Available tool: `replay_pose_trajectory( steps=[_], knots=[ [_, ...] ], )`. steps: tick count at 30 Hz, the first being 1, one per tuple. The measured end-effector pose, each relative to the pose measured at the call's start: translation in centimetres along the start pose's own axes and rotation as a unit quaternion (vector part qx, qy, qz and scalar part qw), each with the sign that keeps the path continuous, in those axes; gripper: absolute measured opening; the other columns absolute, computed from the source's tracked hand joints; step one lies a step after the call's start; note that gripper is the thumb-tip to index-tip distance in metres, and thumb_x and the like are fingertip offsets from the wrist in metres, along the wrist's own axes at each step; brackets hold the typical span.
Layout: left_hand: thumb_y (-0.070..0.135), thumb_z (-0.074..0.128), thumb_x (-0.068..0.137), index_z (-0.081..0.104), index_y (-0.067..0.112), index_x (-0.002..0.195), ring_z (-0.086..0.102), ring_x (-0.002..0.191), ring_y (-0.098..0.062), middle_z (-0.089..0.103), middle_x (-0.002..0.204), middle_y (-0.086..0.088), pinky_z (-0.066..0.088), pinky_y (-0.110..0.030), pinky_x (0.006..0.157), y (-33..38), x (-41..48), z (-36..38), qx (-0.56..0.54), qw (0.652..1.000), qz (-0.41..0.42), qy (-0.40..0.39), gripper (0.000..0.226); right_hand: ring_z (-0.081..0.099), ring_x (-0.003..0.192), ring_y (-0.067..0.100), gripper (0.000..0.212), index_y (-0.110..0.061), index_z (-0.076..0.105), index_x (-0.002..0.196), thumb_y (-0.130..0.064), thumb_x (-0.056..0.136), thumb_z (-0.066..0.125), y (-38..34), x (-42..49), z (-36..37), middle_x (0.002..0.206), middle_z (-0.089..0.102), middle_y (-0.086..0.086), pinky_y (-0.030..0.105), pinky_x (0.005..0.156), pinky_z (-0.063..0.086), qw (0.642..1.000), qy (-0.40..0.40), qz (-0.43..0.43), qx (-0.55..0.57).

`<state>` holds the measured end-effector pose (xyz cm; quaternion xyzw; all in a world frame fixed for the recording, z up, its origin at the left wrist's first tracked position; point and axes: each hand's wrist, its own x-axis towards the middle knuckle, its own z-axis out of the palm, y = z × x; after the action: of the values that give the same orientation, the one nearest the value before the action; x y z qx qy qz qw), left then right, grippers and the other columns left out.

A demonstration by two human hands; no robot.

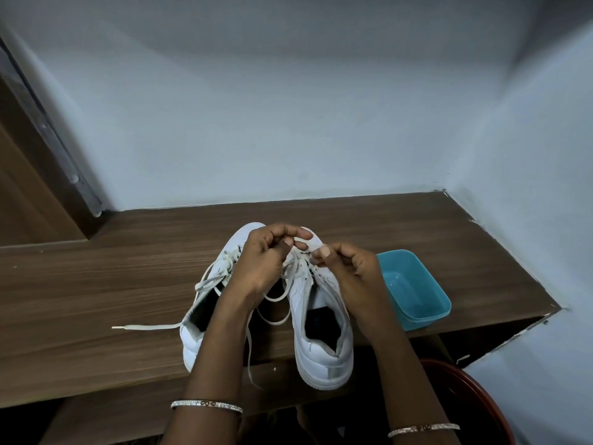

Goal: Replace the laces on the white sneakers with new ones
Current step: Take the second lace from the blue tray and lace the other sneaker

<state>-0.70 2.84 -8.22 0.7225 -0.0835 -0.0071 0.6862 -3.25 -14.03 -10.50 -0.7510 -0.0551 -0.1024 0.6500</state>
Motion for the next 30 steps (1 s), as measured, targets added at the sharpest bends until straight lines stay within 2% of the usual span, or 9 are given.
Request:
replay_pose_trajectory(
  steps=[2,6,10,13,16,20,25,28,30],
  knots=[
    [0.001,0.045,0.101,0.075,0.021,0.095,0.066,0.076,-0.004,0.074,0.085,0.001,0.047,-0.020,0.065,-0.6,0.2,-0.2,0.076,0.996,0.009,0.035,0.036,0.070,0.074,0.015,0.014,-0.010,0.076,0.096,-0.019,0.096,0.065,0.1,0.2,-0.3,0.078,0.075,0.005,0.032,0.074,0.056,1.000,0.024,0.007,0.014],
    [0.003,0.050,0.098,0.074,0.025,0.094,0.056,0.056,0.005,0.072,0.084,0.009,0.039,-0.013,0.054,-0.6,0.1,-0.1,0.147,0.987,0.037,0.044,0.033,0.066,0.062,0.015,0.008,-0.009,0.076,0.090,-0.017,0.089,0.074,0.2,0.2,-0.4,0.072,0.074,0.007,0.026,0.065,0.054,0.998,0.051,0.026,0.019],
    [0.006,0.061,0.095,0.074,0.021,0.105,0.065,0.097,0.002,0.072,0.100,0.014,0.050,-0.014,0.080,0.0,-0.1,0.1,0.162,0.981,0.080,-0.071,0.022,0.069,0.062,0.013,0.012,-0.011,0.076,0.082,-0.021,0.079,0.082,-0.3,0.2,-0.1,0.070,0.074,0.003,0.024,0.060,0.054,0.998,0.065,0.016,-0.001],
    [0.009,0.063,0.095,0.073,0.016,0.110,0.068,0.101,-0.006,0.075,0.102,0.006,0.054,-0.025,0.090,-0.3,0.1,0.2,0.146,0.980,0.074,-0.114,0.019,0.071,0.066,0.016,0.010,-0.015,0.079,0.082,-0.023,0.077,0.084,-0.2,0.2,-0.1,0.070,0.075,-0.001,0.029,0.064,0.057,0.996,0.086,0.009,-0.017],
    [0.011,0.067,0.093,0.074,0.016,0.104,0.072,0.088,-0.011,0.076,0.090,0.002,0.058,-0.030,0.083,-0.6,0.3,0.5,0.141,0.984,0.075,-0.078,0.014,0.071,0.067,0.015,0.012,-0.016,0.081,0.087,-0.024,0.079,0.082,-0.1,0.0,-0.3,0.073,0.076,-0.002,0.033,0.068,0.058,0.996,0.087,0.016,-0.017],
    [0.013,0.073,0.088,0.077,0.019,0.090,0.070,0.077,-0.007,0.075,0.081,0.005,0.056,-0.023,0.071,-0.9,0.6,0.6,0.173,0.982,0.072,-0.001,0.007,0.073,0.085,0.018,0.016,-0.020,0.078,0.098,-0.025,0.082,0.080,0.0,0.1,-0.2,0.089,0.077,-0.003,0.037,0.079,0.060,0.999,0.038,0.021,0.000],
    [0.022,0.079,0.083,0.078,0.025,0.080,0.064,0.070,-0.001,0.071,0.072,0.012,0.049,-0.023,0.066,-1.7,0.9,0.0,0.234,0.969,0.063,0.034,0.004,0.062,0.097,0.004,0.040,-0.033,0.064,0.110,-0.023,0.072,0.071,0.5,-0.1,-1.0,0.105,0.068,-0.016,0.027,0.084,0.054,0.986,-0.072,0.057,-0.136],
    [0.024,0.078,0.084,0.079,0.023,0.081,0.057,0.061,0.007,0.068,0.067,0.015,0.037,-0.009,0.057,-1.5,0.8,0.3,0.259,0.963,0.066,0.027,0.003,0.061,0.098,0.008,0.045,-0.033,0.061,0.113,-0.021,0.072,0.074,0.4,-0.2,-1.4,0.107,0.063,-0.014,0.026,0.081,0.055,0.984,-0.068,0.061,-0.153],
    [0.026,0.078,0.083,0.079,0.023,0.080,0.055,0.058,0.009,0.063,0.060,0.019,0.034,-0.008,0.053,-1.6,0.7,0.6,0.278,0.958,0.069,0.029,0.005,0.061,0.093,0.007,0.047,-0.031,0.059,0.115,-0.021,0.073,0.079,0.5,-0.2,-1.4,0.104,0.061,-0.013,0.021,0.075,0.054,0.977,-0.078,0.055,-0.189]
  ],
)
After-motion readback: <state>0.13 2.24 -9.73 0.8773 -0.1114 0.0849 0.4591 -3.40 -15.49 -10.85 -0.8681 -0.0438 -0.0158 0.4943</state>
